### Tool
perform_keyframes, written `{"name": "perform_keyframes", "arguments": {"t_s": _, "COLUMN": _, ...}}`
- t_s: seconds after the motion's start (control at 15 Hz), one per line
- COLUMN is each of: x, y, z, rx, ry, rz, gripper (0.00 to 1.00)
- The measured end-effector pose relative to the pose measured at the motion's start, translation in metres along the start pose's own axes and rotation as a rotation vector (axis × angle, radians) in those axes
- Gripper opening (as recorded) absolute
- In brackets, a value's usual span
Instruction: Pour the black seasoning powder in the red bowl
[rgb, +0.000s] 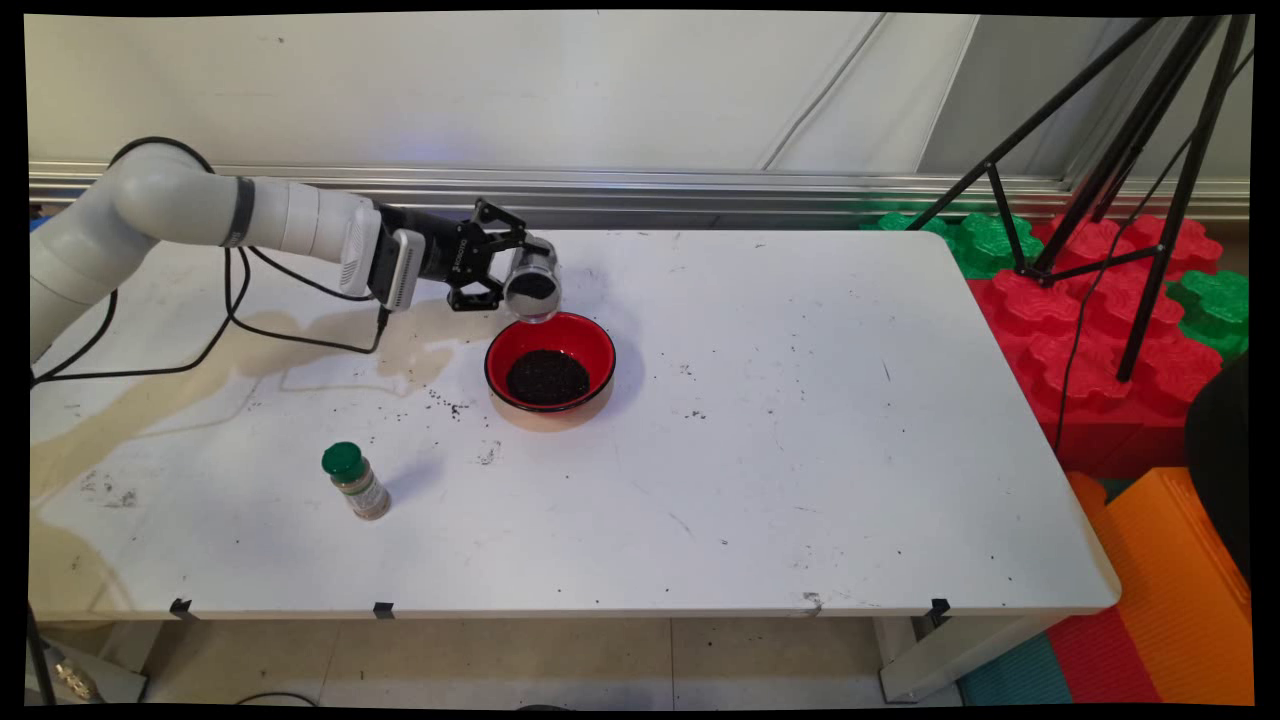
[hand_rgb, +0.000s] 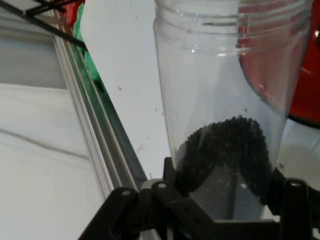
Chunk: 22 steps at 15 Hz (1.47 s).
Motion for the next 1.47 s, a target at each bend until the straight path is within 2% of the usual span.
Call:
{"name": "perform_keyframes", "arguments": {"t_s": 0.13, "x": 0.0, "y": -0.002, "z": 0.002, "rx": 0.002, "ry": -0.005, "rz": 0.062, "gripper": 0.0}}
{"name": "perform_keyframes", "arguments": {"t_s": 0.27, "x": -0.001, "y": -0.006, "z": 0.006, "rx": 0.009, "ry": -0.016, "rz": 0.169, "gripper": 0.0}}
{"name": "perform_keyframes", "arguments": {"t_s": 0.67, "x": 0.0, "y": -0.017, "z": 0.007, "rx": 0.024, "ry": -0.034, "rz": 0.367, "gripper": 0.0}}
{"name": "perform_keyframes", "arguments": {"t_s": 1.07, "x": 0.003, "y": -0.028, "z": 0.006, "rx": 0.041, "ry": -0.043, "rz": 0.525, "gripper": 0.0}}
{"name": "perform_keyframes", "arguments": {"t_s": 1.47, "x": 0.009, "y": -0.038, "z": 0.005, "rx": 0.062, "ry": -0.046, "rz": 0.633, "gripper": 0.0}}
